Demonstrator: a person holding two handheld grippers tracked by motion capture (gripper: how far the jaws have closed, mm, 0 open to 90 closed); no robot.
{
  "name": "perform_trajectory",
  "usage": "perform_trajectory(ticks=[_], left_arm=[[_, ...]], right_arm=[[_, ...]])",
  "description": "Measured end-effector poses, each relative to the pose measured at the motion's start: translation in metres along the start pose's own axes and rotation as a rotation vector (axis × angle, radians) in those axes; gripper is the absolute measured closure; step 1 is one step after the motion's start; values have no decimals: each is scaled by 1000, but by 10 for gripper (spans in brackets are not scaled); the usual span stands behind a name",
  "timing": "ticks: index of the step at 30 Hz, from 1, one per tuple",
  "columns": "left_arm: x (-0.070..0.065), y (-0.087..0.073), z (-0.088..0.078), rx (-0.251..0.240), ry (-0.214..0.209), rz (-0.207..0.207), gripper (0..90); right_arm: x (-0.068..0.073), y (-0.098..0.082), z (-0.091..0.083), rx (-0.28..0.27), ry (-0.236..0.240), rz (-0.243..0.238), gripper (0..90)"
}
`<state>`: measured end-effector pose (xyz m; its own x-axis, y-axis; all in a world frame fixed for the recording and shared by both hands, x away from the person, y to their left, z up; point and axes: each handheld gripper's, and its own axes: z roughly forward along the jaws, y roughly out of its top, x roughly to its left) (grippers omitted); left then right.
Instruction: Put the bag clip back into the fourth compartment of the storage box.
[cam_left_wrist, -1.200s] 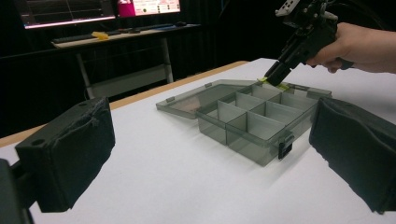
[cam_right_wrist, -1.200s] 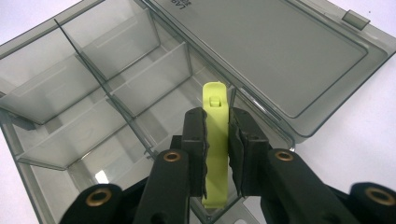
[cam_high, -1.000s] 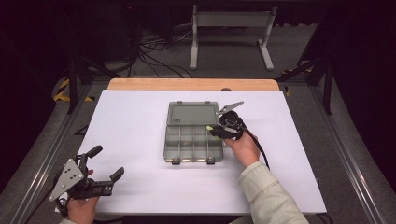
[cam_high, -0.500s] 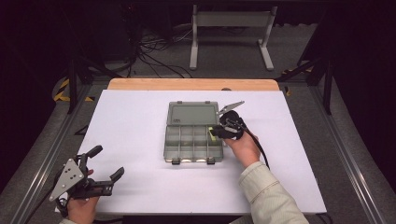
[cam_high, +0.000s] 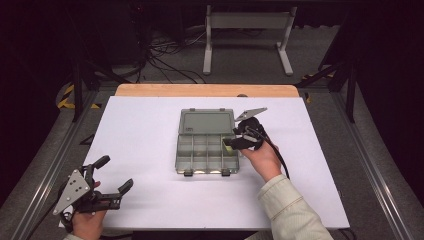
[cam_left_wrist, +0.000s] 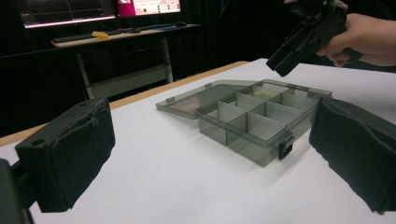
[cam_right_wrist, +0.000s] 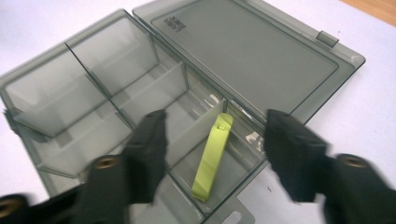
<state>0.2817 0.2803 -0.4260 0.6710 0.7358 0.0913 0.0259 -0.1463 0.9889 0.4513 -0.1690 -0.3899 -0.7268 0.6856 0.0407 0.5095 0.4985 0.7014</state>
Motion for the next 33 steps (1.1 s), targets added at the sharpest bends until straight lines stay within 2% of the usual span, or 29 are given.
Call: perform_trajectory(ticks=[3, 4, 10, 16, 20, 25, 33], left_arm=[[-1, 0, 0, 2, -1, 0, 9], [-1, 0, 0, 2, -1, 0, 9], [0, 0, -1, -6, 2, -2, 9], [0, 0, -1, -6, 3, -1, 9], [0, 0, -1, -9, 6, -8, 9], [1, 0, -1, -9, 8, -6, 9], [1, 0, -2, -11, 12, -6, 9]], right_arm=[[3, 0, -8, -20, -4, -2, 284], [3, 0, -8, -20, -4, -2, 284], [10, -1, -33, -86, 3, -37, 189], [17, -2, -54, -134, 18, -73, 147], [20, -4, -65, -148, 10, -94, 111], [22, -10, -76, -161, -2, -99, 76], [22, -20, -95, -214, -3, -102, 44]])
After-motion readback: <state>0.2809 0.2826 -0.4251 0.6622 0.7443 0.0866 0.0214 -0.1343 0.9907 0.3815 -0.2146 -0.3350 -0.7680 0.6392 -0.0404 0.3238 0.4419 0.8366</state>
